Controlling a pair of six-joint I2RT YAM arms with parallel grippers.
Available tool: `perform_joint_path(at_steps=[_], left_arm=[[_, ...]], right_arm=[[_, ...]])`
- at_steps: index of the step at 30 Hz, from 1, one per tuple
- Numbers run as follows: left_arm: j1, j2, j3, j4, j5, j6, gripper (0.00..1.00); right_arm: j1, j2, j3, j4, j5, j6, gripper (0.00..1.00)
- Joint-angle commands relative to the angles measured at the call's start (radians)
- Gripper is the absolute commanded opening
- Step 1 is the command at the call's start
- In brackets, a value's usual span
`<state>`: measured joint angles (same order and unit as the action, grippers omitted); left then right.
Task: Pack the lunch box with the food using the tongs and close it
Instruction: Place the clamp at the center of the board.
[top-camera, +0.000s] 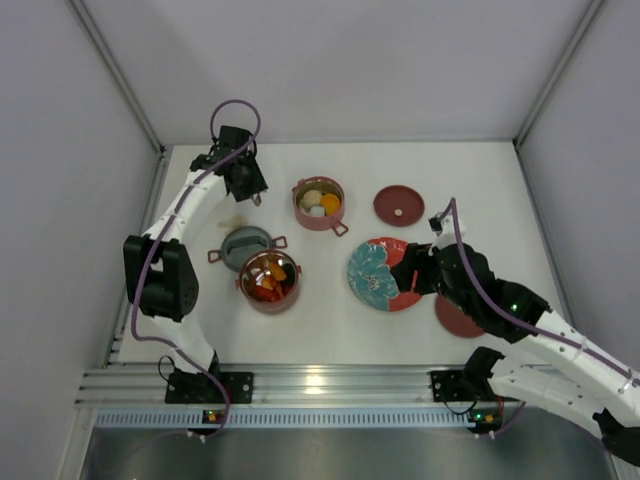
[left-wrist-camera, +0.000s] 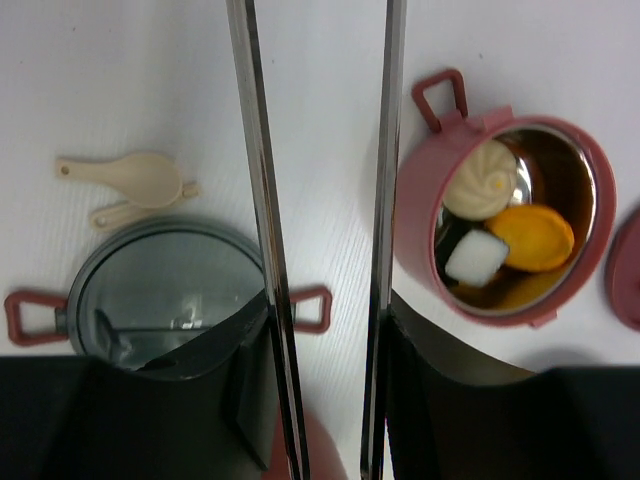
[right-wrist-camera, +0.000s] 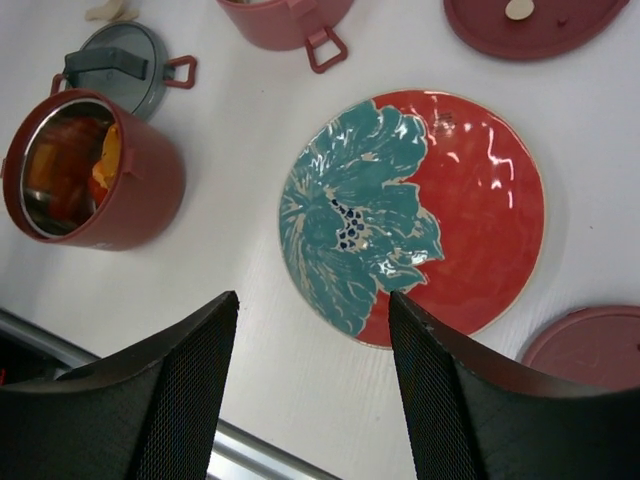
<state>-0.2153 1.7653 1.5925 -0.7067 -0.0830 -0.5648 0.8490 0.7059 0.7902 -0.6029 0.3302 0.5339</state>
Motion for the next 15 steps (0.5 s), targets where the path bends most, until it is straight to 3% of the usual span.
perform_joint_path(at_steps=[1, 8, 15], left_arm=[[0.019, 0.093, 0.086, 0.139, -0.047, -0.072, 0.44], [0.030, 0.258, 0.133, 0.246, -0.175, -0.190, 0.43], [0.030, 0.309, 0.050, 0.401, -0.268, -0.334, 0.40]], right_arm=[[0.015, 0.046, 0.086, 0.106, -0.056, -0.035, 0.61], [0.015, 0.174, 0.139, 0.150, -0.114, -0.081, 0.61], [0.015, 0.247, 0.141, 0.180, -0.131, -0.086, 0.61]])
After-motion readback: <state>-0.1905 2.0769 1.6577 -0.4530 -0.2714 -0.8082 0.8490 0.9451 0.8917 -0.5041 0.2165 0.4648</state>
